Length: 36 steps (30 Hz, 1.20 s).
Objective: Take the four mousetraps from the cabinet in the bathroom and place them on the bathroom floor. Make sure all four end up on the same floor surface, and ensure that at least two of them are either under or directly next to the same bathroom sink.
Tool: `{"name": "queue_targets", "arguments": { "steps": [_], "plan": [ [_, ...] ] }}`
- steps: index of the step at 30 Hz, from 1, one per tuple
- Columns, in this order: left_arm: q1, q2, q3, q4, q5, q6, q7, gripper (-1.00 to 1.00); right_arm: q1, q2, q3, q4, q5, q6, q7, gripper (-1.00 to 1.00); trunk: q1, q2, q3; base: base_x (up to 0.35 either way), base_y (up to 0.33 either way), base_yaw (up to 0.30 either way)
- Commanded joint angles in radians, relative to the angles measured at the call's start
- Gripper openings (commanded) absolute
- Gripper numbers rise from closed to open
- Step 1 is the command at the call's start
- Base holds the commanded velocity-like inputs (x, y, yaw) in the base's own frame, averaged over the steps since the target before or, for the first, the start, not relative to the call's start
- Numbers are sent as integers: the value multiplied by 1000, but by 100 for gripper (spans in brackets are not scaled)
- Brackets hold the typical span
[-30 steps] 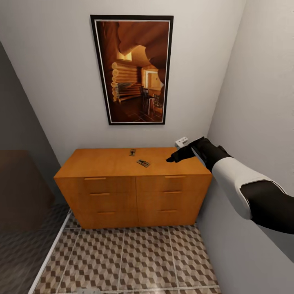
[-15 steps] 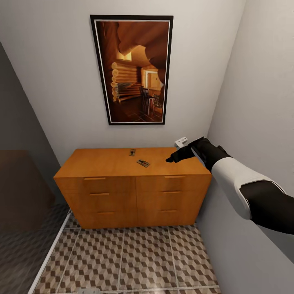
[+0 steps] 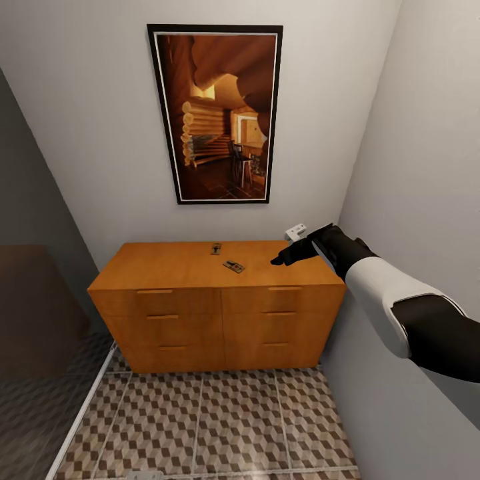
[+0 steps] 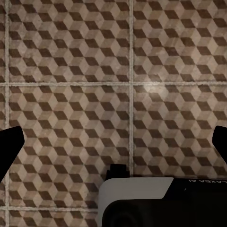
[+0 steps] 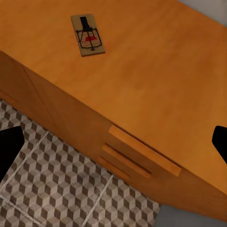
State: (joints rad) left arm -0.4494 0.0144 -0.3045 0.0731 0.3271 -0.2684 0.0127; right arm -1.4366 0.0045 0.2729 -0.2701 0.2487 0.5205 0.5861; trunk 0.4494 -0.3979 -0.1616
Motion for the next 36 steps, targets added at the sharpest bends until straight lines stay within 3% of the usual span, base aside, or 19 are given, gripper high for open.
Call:
{"name": "queue_targets", "arguments": {
  "steps": [1,17,36],
  "plan": [
    [-2,-1,-8,4,5,-6,1,100,-1,0,-1,-1,11,3,7,100,1,-2,-2,0,0,0],
    [-2,0,-8,4,4,-6,1,100,-1,0,-2,0,11,3,8,100,1,-2,-6,0,0,11],
    [-2,1,-8,4,5,-6,1,100,-1,0,-2,8,11,0,6,100,1,-2,-28,0,0,159]
  ]
}}
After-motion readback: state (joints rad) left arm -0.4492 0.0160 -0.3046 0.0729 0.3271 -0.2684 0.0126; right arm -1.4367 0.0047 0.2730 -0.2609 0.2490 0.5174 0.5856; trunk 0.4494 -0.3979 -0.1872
